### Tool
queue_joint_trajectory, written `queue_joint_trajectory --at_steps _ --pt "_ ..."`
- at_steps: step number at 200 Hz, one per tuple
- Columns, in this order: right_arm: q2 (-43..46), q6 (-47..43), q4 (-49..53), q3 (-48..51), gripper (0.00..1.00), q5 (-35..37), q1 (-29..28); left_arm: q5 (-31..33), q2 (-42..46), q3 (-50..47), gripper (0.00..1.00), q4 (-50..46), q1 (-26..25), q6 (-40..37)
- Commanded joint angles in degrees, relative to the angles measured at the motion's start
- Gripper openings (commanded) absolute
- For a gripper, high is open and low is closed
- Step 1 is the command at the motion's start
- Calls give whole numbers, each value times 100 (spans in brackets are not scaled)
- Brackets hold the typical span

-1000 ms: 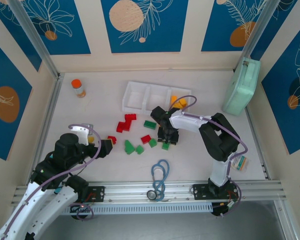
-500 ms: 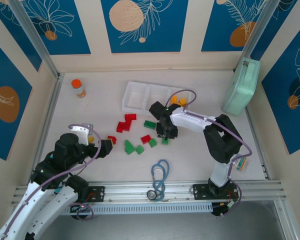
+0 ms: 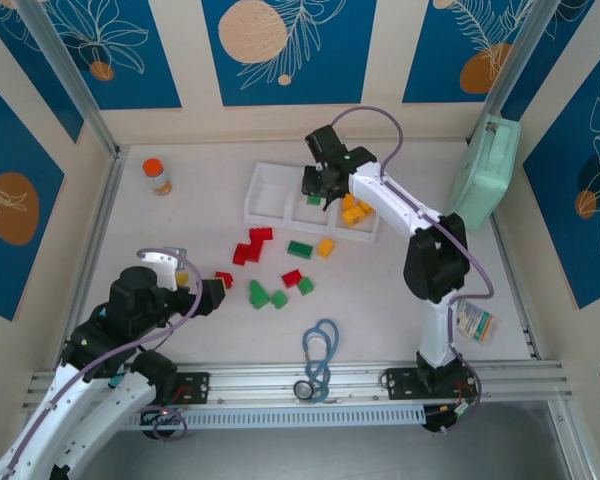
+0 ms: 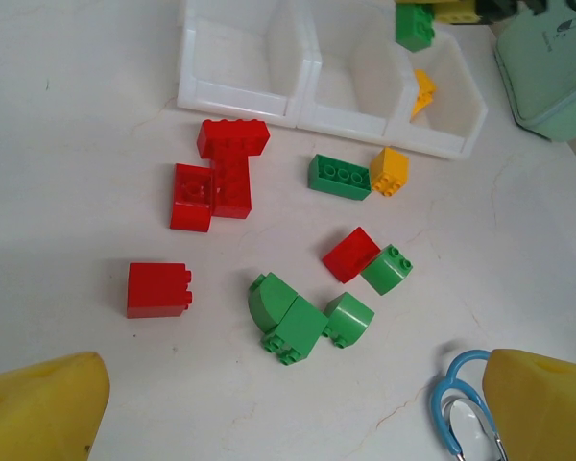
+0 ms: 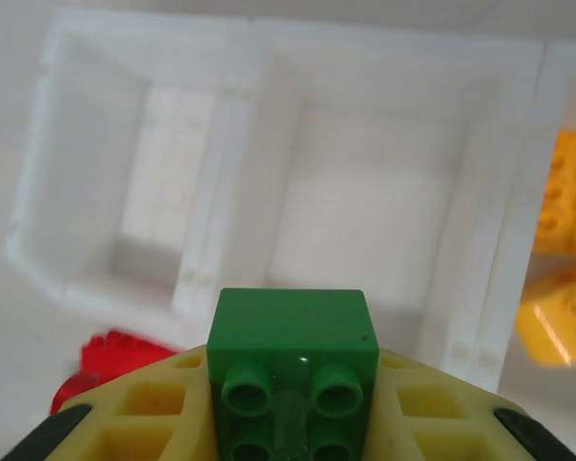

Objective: Sort the legos into containers by color
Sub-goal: Place the lego in the container, then pick up the lego from the center of the table.

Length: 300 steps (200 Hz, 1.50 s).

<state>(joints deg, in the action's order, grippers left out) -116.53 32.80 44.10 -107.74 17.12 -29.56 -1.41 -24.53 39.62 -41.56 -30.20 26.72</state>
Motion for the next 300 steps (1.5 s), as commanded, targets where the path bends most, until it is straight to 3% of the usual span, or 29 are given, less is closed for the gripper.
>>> queue_joint_trajectory --at_steps 1,71,81,111,134,193,243,269,300 --pt "-590 -477 142 -491 30 -419 189 60 11 -26 99 -27 -74 0" --pt "-1458 -632 230 -1120 36 -668 352 122 27 -33 99 -30 -82 0" --pt "-1462 -634 264 -1135 41 -706 355 117 14 -41 99 -28 -83 0" --pt "-1214 -641 406 -1038 71 -733 290 84 -25 -49 99 -4 -83 -15" --pt "-814 -559 528 -850 81 -645 208 64 -68 -59 99 -1 -79 -18" --pt "720 -174 543 620 88 -687 -46 10 -174 -59 99 7 -70 -18" --pt "1906 770 274 2443 94 -778 -482 -30 -174 -59 99 20 -71 -18" --pt "1970 1086 -184 2928 92 -846 -814 -78 -174 -58 99 26 -74 -18" --pt "1338 1328 -76 2533 92 -974 -1007 -105 -153 -59 99 30 -74 -18"
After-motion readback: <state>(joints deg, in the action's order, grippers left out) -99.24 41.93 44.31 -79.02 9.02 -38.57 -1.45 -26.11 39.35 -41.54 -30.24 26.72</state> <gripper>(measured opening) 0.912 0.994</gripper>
